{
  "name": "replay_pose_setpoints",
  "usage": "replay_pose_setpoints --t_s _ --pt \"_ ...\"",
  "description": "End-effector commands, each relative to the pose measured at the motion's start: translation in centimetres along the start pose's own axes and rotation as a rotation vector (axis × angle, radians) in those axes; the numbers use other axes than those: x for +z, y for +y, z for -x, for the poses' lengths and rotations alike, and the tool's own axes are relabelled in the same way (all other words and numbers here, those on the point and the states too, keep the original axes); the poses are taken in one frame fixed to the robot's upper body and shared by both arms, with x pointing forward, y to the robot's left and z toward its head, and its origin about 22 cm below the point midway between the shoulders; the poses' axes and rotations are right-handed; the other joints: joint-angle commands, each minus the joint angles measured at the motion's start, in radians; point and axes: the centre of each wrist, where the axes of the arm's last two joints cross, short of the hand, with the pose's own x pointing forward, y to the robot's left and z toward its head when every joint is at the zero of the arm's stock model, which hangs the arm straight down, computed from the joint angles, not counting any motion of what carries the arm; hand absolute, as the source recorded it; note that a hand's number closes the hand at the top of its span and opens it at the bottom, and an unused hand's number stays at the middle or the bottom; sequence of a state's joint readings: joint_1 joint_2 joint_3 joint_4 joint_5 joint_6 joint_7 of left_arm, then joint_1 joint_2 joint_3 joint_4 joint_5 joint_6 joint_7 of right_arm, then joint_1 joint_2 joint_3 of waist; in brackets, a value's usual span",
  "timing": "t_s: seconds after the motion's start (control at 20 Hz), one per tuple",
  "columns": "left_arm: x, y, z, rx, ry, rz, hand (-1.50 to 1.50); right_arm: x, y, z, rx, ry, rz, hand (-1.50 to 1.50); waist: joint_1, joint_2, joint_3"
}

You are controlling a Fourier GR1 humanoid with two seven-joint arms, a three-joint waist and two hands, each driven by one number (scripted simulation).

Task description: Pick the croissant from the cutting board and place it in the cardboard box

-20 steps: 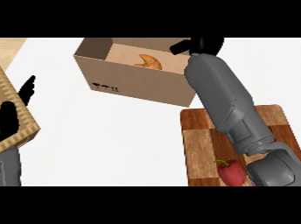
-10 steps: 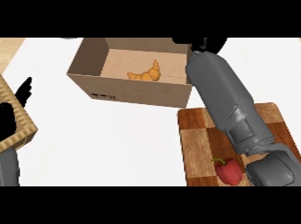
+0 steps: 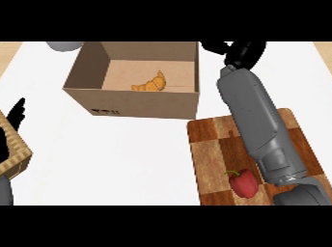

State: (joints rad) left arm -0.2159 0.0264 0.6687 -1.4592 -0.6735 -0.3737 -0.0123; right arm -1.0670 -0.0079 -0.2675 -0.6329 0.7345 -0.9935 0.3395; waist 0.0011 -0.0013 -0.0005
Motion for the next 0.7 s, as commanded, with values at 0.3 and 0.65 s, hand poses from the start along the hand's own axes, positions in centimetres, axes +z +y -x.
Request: replay_pose_setpoints --t_s 0.3,0.65 --pt "1.5 -0.5 2.1 -0.007 0.021 -0.115 0.00 0.7 -6.7 5.8 0.018 0.029 0.016 -1.50 -0.049 -0.016 -0.001" --pt "2.2 0.9 1.5 -0.015 0.013 -0.118 0.00 4.4 -13.4 8.4 0.079 0.040 -0.100 -1.50 -0.056 -0.020 -0.001"
